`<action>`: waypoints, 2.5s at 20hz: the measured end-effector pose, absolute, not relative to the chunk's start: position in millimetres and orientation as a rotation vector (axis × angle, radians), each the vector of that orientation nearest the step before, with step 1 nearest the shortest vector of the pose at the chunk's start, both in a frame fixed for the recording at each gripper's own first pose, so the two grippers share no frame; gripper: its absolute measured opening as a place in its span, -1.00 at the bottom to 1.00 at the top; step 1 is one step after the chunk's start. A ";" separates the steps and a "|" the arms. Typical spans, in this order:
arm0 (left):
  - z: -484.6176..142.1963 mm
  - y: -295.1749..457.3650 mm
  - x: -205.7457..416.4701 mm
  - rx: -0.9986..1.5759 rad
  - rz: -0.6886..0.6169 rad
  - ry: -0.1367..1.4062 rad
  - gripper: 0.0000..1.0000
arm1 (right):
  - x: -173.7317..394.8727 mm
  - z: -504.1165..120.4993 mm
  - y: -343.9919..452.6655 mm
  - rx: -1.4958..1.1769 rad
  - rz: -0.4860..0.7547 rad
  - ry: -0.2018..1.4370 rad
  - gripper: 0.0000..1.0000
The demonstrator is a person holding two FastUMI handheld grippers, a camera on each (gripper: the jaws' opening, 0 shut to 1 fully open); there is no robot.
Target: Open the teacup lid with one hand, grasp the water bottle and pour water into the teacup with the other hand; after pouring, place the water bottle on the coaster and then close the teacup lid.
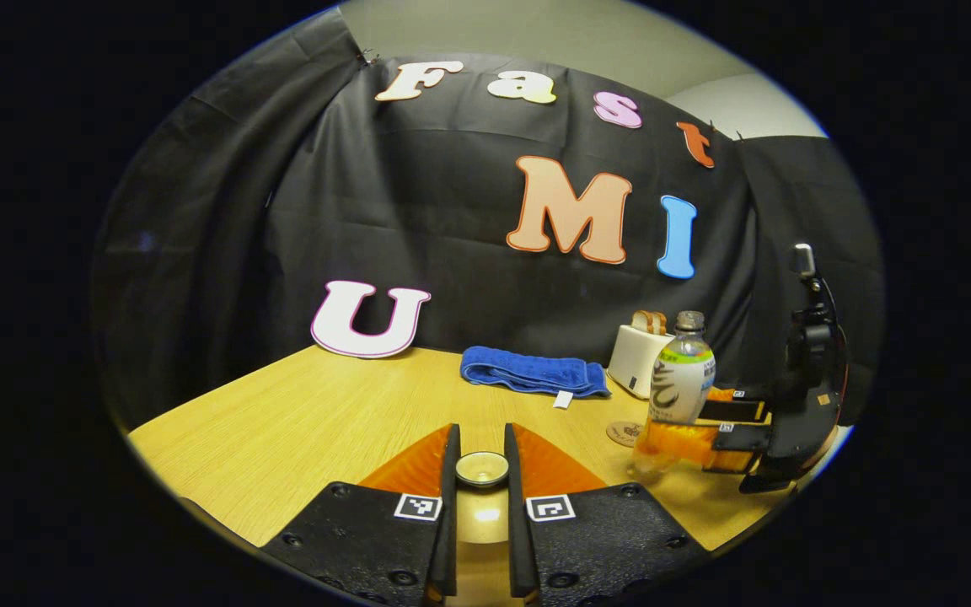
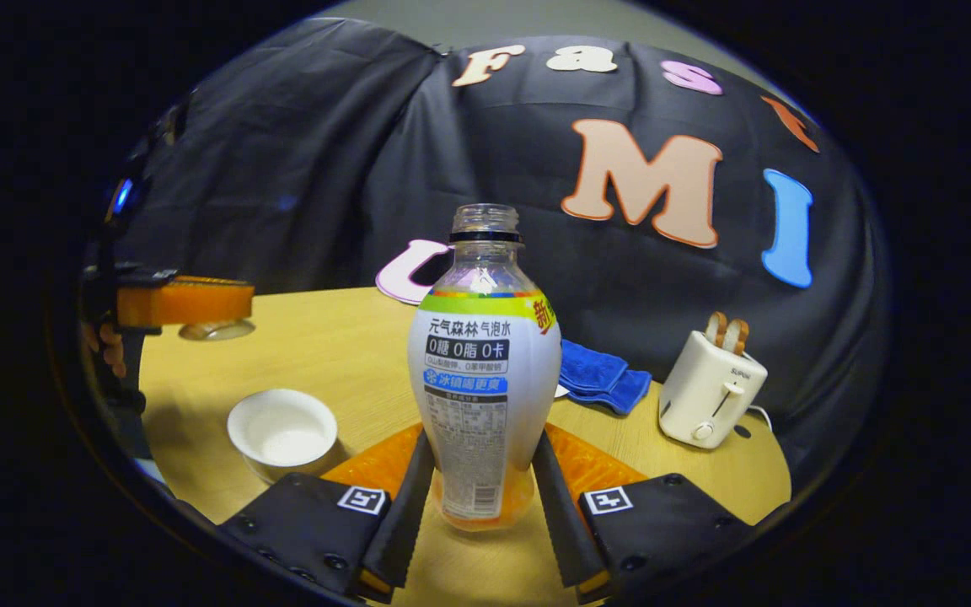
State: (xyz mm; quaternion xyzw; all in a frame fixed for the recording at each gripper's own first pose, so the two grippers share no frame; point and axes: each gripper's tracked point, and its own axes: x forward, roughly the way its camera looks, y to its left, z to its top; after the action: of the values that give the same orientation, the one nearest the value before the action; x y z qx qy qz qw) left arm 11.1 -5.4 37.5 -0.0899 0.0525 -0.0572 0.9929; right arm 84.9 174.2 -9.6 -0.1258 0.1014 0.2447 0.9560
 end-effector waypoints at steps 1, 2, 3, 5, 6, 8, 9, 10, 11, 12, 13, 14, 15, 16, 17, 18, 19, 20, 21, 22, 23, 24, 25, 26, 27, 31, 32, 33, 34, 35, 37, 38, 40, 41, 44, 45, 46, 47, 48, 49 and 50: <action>38.8 -9.1 12.4 -0.178 -0.124 0.104 -0.57 | 95.4 -7.3 166.5 -0.241 0.465 0.197 0.41; 40.1 -12.2 12.7 -0.177 -0.132 0.104 -0.56 | 103.7 -5.2 161.2 -0.237 0.435 0.185 0.39; 41.5 -13.8 12.6 -0.174 -0.137 0.103 -0.56 | 111.8 -3.8 156.2 -0.233 0.414 0.173 0.40; 45.4 -17.4 14.4 -0.167 -0.145 0.096 -0.57 | 125.4 -0.4 151.2 -0.206 0.386 0.149 0.39; 47.2 -19.2 14.7 -0.164 -0.149 0.093 -0.56 | 132.0 1.7 150.1 -0.185 0.370 0.138 0.40; 50.3 -23.5 14.8 -0.161 -0.159 0.088 -0.56 | 147.5 3.4 146.9 -0.128 0.337 0.124 0.39; 52.3 -25.2 14.6 -0.159 -0.165 0.085 -0.56 | 154.5 1.9 145.3 -0.098 0.322 0.125 0.41; 53.1 -27.7 14.7 -0.155 -0.169 0.083 -0.57 | 162.1 0.8 143.3 -0.083 0.307 0.124 0.41; 54.2 -28.9 14.5 -0.151 -0.171 0.081 -0.57 | 168.9 0.2 140.3 -0.075 0.291 0.123 0.39; 54.7 -30.0 13.9 -0.149 -0.174 0.081 -0.57 | 174.6 -4.3 136.4 -0.071 0.274 0.132 0.39; 55.7 -30.6 14.0 -0.149 -0.178 0.078 -0.56 | 179.5 -8.0 131.0 -0.064 0.257 0.140 0.38; 57.4 -32.4 13.6 -0.149 -0.181 0.074 -0.57 | 183.9 -12.6 125.6 -0.056 0.239 0.152 0.39; 58.2 -32.8 13.6 -0.147 -0.183 0.072 -0.56 | 187.6 -17.6 121.7 -0.051 0.227 0.164 0.39; 58.0 -34.6 13.3 -0.145 -0.185 0.072 -0.56 | 189.4 -21.8 120.3 -0.049 0.220 0.175 0.39; 58.6 -35.8 12.8 -0.146 -0.189 0.072 -0.56 | 191.4 -24.8 118.3 -0.051 0.213 0.180 0.39; 58.5 -37.5 13.0 -0.147 -0.192 0.072 -0.56 | 193.0 -28.2 116.3 -0.053 0.208 0.183 0.39; 58.9 -38.5 12.3 -0.148 -0.196 0.071 -0.56 | 194.5 -30.5 117.1 -0.044 0.210 0.188 0.40; 59.8 -39.9 11.5 -0.150 -0.197 0.070 -0.56 | 195.6 -31.4 118.3 -0.031 0.212 0.190 0.39; 60.1 -40.0 11.5 -0.150 -0.198 0.071 -0.57 | 196.5 -31.4 119.0 -0.025 0.212 0.188 0.39; 60.0 -41.0 11.2 -0.151 -0.198 0.070 -0.56 | 199.0 -33.6 118.7 -0.031 0.203 0.184 0.39; 59.8 -40.6 10.7 -0.150 -0.198 0.072 -0.57 | 200.9 -36.0 115.4 -0.048 0.189 0.180 0.39; 59.0 -40.7 10.2 -0.149 -0.198 0.072 -0.57 | 201.2 -37.2 113.2 -0.063 0.183 0.176 0.39; 59.5 -40.3 9.8 -0.149 -0.197 0.072 -0.57 | 201.7 -35.6 114.6 -0.065 0.182 0.172 0.39; 59.5 -40.7 10.2 -0.148 -0.196 0.071 -0.57 | 201.7 -35.4 114.1 -0.070 0.179 0.167 0.38; 59.5 -40.2 10.1 -0.148 -0.196 0.071 -0.57 | 201.7 -35.9 112.9 -0.079 0.177 0.167 0.40; 60.8 -41.5 9.5 -0.148 -0.198 0.069 -0.56 | 201.8 -36.8 113.5 -0.086 0.171 0.177 0.48; 60.2 -41.4 9.1 -0.148 -0.196 0.070 -0.56 | 200.1 -40.0 111.4 -0.086 0.171 0.188 0.55; 60.4 -42.1 9.3 -0.150 -0.198 0.069 -0.56 | 198.1 -39.6 111.1 -0.083 0.174 0.191 0.58; 60.4 -44.0 9.3 -0.154 -0.201 0.068 -0.57 | 196.7 -40.3 111.4 -0.083 0.174 0.195 0.58; 61.1 -45.5 9.7 -0.157 -0.205 0.067 -0.57 | 193.8 -39.1 112.6 -0.086 0.175 0.195 0.63; 58.9 -48.5 10.3 -0.155 -0.214 0.072 -0.57 | 188.9 -39.3 109.9 -0.087 0.177 0.192 0.81; 57.8 -50.1 10.3 -0.151 -0.218 0.075 -0.57 | 187.3 -38.5 108.8 -0.083 0.178 0.191 0.85; 55.4 -55.4 11.0 -0.144 -0.228 0.082 -0.57 | 183.3 -34.4 107.2 -0.074 0.176 0.184 1.00; 53.9 -58.1 11.7 -0.142 -0.234 0.085 -0.57 | 181.1 -31.7 104.8 -0.067 0.173 0.181 0.99; 46.8 -67.3 14.9 -0.135 -0.247 0.102 -0.56 | 170.1 -22.4 103.5 -0.042 0.182 0.172 0.99; 44.3 -71.1 15.5 -0.133 -0.255 0.108 -0.57 | 166.8 -17.1 102.0 -0.042 0.183 0.160 0.99; 40.7 -75.1 15.8 -0.131 -0.260 0.113 -0.56 | 162.9 -12.4 100.1 -0.043 0.183 0.150 0.99; 36.6 -77.8 16.4 -0.126 -0.264 0.121 -0.56 | 159.1 -8.0 98.2 -0.038 0.182 0.141 0.99; 31.0 -80.7 17.1 -0.117 -0.265 0.132 -0.56 | 154.6 -5.1 96.6 -0.027 0.184 0.138 0.99; 27.4 -81.7 17.4 -0.109 -0.267 0.138 -0.56 | 149.7 -0.7 95.7 -0.009 0.187 0.132 0.99; 25.5 -83.8 17.6 -0.101 -0.265 0.142 -0.56 | 144.4 4.1 94.5 0.010 0.189 0.126 0.99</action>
State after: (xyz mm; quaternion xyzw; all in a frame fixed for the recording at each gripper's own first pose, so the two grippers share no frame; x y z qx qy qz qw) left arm 17.6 -83.8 25.5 -0.0502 0.0705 -0.1322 0.9874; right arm 144.4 94.5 4.1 0.0049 0.0627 0.0941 0.9936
